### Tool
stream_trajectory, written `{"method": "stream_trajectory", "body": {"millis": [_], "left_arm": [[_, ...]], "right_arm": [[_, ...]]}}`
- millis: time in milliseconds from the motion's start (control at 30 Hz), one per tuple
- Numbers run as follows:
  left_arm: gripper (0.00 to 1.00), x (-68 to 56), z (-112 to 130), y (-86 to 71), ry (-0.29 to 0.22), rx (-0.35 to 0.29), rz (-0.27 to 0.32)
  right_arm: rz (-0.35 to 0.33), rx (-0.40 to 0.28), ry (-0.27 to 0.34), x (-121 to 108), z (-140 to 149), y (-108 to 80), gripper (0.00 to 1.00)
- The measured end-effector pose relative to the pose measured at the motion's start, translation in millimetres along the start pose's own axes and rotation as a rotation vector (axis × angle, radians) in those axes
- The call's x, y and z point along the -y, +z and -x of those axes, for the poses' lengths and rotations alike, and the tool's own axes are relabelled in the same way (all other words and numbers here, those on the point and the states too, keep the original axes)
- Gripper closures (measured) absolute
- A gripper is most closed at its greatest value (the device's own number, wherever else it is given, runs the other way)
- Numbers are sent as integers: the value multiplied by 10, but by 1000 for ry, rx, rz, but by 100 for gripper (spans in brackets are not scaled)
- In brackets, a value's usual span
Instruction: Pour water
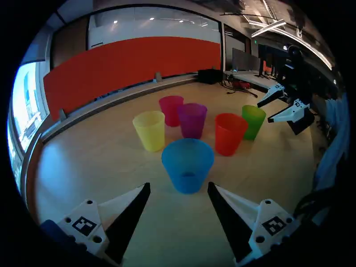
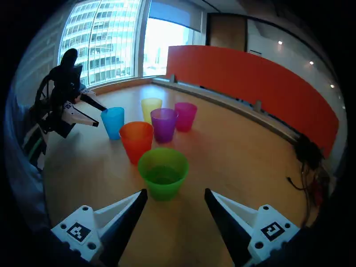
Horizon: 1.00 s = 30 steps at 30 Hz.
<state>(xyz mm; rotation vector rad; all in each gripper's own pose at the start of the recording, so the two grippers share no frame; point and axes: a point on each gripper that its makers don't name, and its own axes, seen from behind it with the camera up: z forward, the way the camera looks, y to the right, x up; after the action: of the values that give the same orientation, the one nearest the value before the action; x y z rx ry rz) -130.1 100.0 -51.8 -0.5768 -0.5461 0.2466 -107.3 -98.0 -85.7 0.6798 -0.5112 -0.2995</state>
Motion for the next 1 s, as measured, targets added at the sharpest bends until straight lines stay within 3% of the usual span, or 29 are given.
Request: {"method": "stream_trajectory", "body": {"millis": [200,400,600,1000], "left_arm": [[4,86,-11,-65,-5,-16,-43],[4,233,-110,-149,-14,-73,-108],[4,395,-210,-228,-25,-139,-184],[4,664,-451,-435,-7,-265,-330]], "right_arm": [[43,-26,21,-108,-34,-107,0],[129,-73,62,-326,-138,-200,0],[225,-150,126,-531,-305,-264,0],[426,-318,161,-888,-680,-422,0]]}}
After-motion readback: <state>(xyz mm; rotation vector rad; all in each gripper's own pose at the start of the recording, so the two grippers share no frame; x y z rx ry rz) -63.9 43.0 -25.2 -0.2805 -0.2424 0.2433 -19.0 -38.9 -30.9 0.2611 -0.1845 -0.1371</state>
